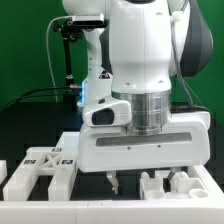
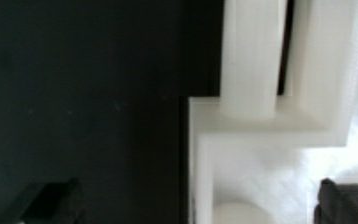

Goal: Assemble chair

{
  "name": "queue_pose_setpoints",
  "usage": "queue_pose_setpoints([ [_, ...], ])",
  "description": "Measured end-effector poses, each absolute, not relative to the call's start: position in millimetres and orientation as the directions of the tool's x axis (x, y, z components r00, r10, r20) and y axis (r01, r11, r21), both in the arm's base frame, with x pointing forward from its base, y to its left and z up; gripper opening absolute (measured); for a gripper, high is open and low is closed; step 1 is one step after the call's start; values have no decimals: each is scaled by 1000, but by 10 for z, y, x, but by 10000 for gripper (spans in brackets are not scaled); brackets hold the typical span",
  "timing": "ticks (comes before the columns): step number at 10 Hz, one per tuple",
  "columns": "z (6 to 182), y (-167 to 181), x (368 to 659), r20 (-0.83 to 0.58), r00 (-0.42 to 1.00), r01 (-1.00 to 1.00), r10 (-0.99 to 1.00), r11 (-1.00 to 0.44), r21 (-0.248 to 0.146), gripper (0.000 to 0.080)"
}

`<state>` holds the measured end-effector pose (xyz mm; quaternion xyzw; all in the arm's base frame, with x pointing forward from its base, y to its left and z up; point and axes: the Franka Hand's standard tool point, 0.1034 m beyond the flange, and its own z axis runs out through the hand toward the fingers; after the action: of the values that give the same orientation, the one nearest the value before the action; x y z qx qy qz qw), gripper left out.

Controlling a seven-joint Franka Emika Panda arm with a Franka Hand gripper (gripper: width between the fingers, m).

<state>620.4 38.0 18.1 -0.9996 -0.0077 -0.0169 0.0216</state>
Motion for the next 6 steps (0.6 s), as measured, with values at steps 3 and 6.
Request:
queue_pose_setpoints([
  [3, 181, 380, 6204, 34, 999, 16, 15, -999, -43, 649],
  [6, 521, 300, 6081, -8, 998, 67, 67, -997, -43, 649],
])
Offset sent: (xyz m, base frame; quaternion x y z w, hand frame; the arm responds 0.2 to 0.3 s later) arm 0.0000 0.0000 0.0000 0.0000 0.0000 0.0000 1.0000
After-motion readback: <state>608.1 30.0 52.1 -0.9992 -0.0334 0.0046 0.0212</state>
